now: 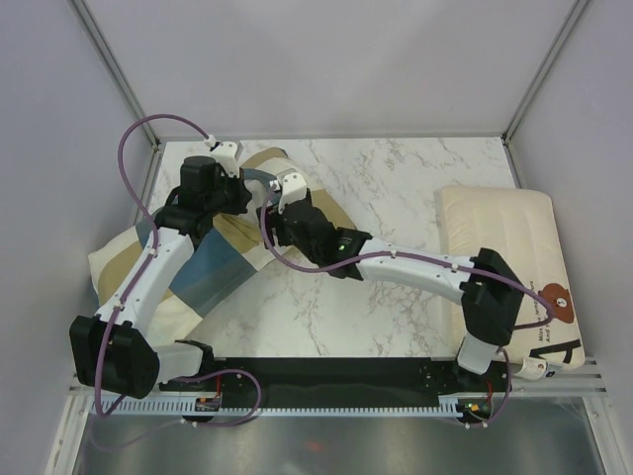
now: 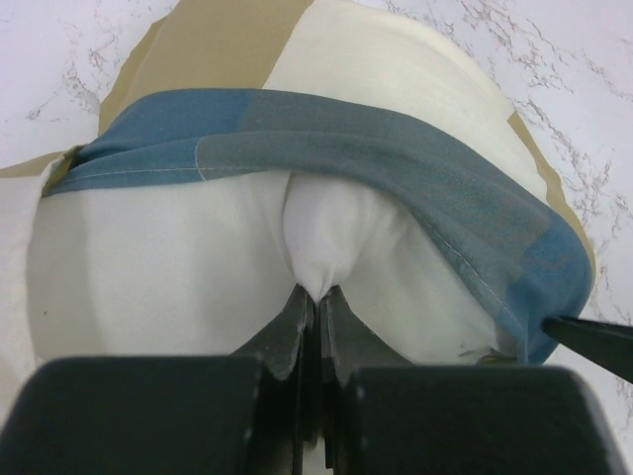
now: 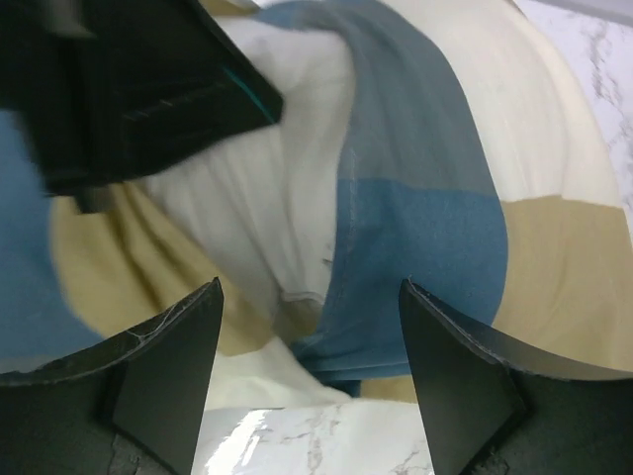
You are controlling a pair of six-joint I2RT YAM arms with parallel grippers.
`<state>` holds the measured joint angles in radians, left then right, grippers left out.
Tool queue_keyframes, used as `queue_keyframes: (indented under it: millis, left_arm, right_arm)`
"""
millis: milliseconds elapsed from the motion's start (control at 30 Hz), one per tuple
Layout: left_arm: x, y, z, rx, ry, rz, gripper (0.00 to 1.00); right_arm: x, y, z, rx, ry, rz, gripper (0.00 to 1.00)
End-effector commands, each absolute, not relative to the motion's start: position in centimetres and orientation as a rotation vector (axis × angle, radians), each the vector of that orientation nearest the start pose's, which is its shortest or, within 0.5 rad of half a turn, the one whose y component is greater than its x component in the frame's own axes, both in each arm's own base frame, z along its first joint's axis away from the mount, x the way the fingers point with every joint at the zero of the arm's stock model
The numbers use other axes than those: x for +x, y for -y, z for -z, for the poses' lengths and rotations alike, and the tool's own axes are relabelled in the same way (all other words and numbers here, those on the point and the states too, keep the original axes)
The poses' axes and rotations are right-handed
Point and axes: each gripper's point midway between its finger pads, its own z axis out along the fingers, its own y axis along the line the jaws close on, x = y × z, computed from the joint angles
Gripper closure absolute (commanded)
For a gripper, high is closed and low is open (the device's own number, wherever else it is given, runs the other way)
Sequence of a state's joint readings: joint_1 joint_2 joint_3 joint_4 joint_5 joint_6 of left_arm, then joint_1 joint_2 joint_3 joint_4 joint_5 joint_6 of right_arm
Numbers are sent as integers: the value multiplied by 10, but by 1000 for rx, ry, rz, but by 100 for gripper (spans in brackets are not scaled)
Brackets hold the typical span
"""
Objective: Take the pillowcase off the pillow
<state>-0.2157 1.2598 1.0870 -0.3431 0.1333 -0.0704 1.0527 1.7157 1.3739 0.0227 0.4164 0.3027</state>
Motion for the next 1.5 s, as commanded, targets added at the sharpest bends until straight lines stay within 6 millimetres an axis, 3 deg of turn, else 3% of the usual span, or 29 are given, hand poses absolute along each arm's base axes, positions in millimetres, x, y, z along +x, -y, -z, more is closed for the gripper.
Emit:
queue_keyframes:
  millis: [0,233,533,633,667,800,933,1033,1200,1333,1467]
  left_arm:
    - [378,111,-255,242,-1986,315,98]
    - [377,111,-258,244,-1980,316,98]
    - [377,111,-259,246,-1975,314,98]
    - [377,110,-259,245,-1975,304,98]
    - [377,110,-260,245,-1973,304,98]
    - [376,109,-261,251,-1969,296,98]
    - [377,103,-262,236,-1968,261,98]
    - [379,92,-262,184,-1974,204,98]
    - [378,77,-268,108,-1946,138,98]
    - [379,78,-268,117,-1944,143,98]
    - [379,77,-267,119,-1945,133,98]
  right_arm:
    - [338,-417,-254,-291,-1797,-407,20]
    - [360,-391,-240,-207,-1789,-148,24]
    - [370,-375,-230,-219,-1805,-24,53]
    - [369,-372,-224,-242,-1818,8,84]
    - [369,-370,-224,-243,-1820,21,100]
    - [375,-351,-229,-233,-1824,83,100]
    - [389,-306,-235,-163,-1849,166,100]
    - [387,-271,-232,-132,-1882,212,100]
    - [372,-222,-201,-98,-1953,277,100]
    - [368,-197,-174,-69,-2003,317,100]
    - [368,-173,-162,-25,-2035,351,100]
